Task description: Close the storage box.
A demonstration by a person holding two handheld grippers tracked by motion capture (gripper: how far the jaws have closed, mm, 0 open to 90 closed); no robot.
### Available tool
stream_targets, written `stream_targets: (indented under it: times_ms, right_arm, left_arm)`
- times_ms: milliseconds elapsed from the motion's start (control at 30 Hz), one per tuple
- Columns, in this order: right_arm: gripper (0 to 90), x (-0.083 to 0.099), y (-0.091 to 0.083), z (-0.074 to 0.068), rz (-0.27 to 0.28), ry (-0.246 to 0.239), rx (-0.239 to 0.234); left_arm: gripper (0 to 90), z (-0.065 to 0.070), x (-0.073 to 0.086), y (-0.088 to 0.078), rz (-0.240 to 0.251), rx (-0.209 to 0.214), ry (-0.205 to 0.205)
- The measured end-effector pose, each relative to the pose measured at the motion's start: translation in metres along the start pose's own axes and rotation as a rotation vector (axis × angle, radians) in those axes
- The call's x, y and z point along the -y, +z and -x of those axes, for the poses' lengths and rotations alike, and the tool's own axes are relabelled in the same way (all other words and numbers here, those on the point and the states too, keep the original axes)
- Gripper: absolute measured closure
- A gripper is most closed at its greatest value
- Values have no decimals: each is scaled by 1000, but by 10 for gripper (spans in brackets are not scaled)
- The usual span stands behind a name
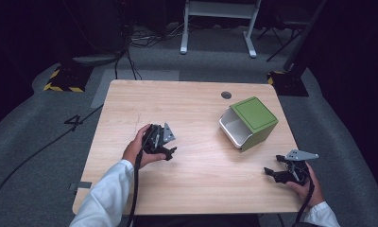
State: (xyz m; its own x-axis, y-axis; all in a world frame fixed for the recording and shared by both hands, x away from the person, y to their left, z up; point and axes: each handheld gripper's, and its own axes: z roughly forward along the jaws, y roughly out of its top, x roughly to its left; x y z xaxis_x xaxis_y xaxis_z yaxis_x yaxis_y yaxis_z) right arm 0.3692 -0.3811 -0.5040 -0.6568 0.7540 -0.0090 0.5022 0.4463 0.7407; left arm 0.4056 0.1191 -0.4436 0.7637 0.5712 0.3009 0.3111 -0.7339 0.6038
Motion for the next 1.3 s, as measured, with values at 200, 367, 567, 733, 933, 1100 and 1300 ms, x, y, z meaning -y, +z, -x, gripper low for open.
stream_targets:
  times_ms: [200, 367, 567, 733, 933, 1100, 1300]
  right_arm:
    - [170, 0, 0, 0, -1, 1, 1]
    - [170, 0, 0, 0, -1, 0, 3]
    - [170, 0, 0, 0, 0, 0, 5]
    - [170, 0, -1, -1, 1, -1, 7]
    - [170, 0, -1, 0, 0, 0, 6]
    - [170, 0, 0, 0, -1, 3, 2]
    - [170, 0, 0, 0, -1, 3, 2]
  left_arm:
    - [181, -2, 20, -9, -41, -31, -30]
    - [173, -5, 42, -15, -55, -46, -57]
    - [167, -6, 66, -24, -70, -50, -89]
    - [166, -10, 90, -30, -68, -57, -145]
    - [166, -10, 112, -32, -85, -56, -177]
    - [163, -14, 131, -37, -63, -54, -228]
    - [159, -18, 156, -45, -1, -18, -345]
